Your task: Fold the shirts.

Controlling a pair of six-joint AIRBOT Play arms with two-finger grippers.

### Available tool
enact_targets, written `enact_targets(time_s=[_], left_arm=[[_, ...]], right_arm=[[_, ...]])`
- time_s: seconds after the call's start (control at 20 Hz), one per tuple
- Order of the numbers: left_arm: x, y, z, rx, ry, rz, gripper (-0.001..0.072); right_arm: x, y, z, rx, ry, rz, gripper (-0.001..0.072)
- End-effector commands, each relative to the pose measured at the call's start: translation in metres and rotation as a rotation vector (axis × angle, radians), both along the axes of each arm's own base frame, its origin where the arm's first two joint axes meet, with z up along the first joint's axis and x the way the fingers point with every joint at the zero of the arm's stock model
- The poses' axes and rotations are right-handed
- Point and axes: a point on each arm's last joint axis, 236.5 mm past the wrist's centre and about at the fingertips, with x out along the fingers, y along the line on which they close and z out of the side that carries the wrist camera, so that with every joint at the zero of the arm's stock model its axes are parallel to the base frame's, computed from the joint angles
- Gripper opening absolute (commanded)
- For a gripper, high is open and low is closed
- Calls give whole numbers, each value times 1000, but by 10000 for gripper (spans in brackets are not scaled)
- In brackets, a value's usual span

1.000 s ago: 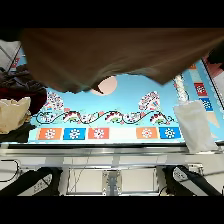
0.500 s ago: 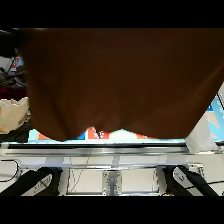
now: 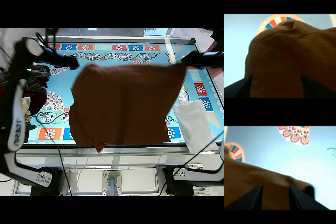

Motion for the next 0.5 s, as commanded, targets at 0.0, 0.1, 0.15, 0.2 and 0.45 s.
enact_targets(time_s=[0.0,0.1,0.15,0.2,0.45], left_arm=[[53,17,-6,-28,-135,96,710],[55,43,54,-24,-214,116,710],[45,62,78,20,-215,123,710],[29,93,95,98,-201,153,709],[-78,216,67,106,71,379,579]], right_arm=[[39,-8,-46,10,-24,-83,386],[36,-24,-22,-44,-65,-97,386],[28,-37,-10,-98,-68,-101,385],[14,-53,-1,-165,-54,-107,385],[-82,-118,-10,-288,196,-201,382]])
